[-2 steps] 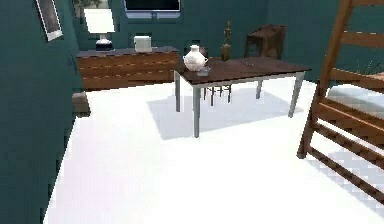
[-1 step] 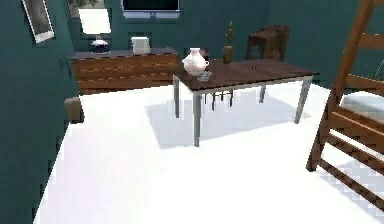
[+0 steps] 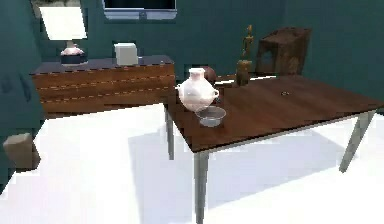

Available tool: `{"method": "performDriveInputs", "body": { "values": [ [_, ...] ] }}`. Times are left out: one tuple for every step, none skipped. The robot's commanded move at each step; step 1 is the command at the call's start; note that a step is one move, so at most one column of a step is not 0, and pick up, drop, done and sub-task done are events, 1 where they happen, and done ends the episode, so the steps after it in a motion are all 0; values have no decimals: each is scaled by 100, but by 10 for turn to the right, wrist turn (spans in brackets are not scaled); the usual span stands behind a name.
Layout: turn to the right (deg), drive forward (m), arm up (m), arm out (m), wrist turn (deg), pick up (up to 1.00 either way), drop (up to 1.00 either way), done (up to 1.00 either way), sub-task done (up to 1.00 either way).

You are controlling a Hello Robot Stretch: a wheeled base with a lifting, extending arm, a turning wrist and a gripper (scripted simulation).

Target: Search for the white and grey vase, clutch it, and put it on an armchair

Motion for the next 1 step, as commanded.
{"method": "performDriveInputs", "body": {
  "values": [
    [0,40,0,0,0,0,0,0,0]
  ]
}}
